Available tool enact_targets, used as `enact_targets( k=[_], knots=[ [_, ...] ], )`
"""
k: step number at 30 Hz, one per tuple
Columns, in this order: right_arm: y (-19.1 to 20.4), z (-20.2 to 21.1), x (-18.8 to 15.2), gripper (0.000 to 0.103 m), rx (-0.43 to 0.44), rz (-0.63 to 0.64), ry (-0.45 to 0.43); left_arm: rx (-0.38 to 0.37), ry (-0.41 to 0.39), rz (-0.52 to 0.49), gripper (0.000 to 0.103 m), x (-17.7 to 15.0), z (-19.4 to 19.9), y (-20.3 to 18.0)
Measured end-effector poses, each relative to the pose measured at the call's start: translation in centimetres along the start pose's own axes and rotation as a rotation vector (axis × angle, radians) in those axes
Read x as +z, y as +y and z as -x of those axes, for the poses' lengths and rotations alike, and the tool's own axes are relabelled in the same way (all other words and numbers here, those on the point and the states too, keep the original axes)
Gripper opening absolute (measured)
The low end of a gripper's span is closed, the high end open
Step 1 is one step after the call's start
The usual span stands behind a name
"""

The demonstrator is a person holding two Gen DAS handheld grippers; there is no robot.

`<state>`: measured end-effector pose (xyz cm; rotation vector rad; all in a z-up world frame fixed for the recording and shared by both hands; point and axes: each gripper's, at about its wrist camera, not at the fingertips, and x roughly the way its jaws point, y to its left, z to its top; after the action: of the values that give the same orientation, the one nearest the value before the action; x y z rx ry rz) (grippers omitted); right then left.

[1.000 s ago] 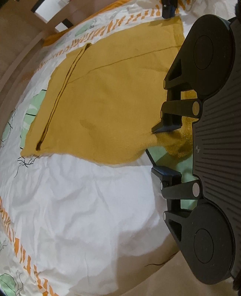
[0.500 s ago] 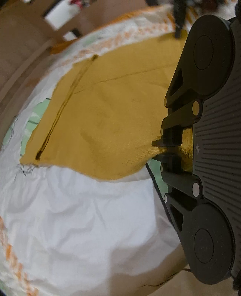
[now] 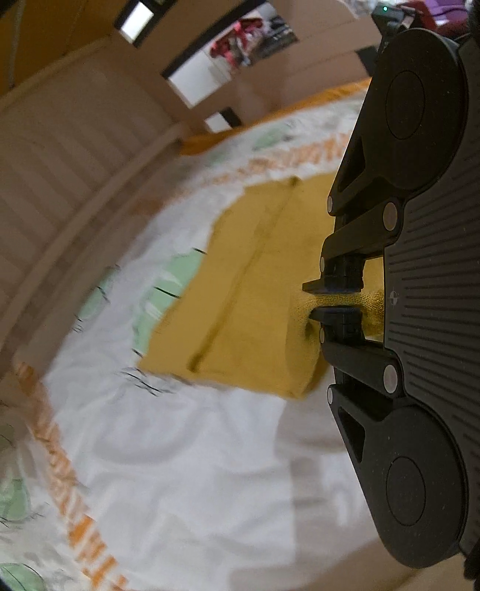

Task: Fold small clothes
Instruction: 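Lift the hem with both tools and fold it toward the collar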

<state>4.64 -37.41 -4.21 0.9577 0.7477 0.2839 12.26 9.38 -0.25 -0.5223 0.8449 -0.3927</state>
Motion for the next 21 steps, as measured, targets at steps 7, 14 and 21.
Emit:
enact_targets(
  k=[7, 14, 21],
  knots=[
    [0.8, -3.2, 5.2, 0.016, 0.021, 0.025, -0.107, -0.013, -0.084, -0.018, 0.006, 5.5, -2.9, -1.2],
    [-1.0, -8.8, 10.5, 0.016, -0.011, 0.006, -0.139, 0.009, -0.087, -0.011, 0.006, 10.4, -8.7, -0.8],
    [-3.0, -14.6, 14.5, 0.016, -0.068, -0.004, -0.145, 0.08, -0.047, -0.012, 0.006, 13.5, -15.4, 0.7]
  ],
)
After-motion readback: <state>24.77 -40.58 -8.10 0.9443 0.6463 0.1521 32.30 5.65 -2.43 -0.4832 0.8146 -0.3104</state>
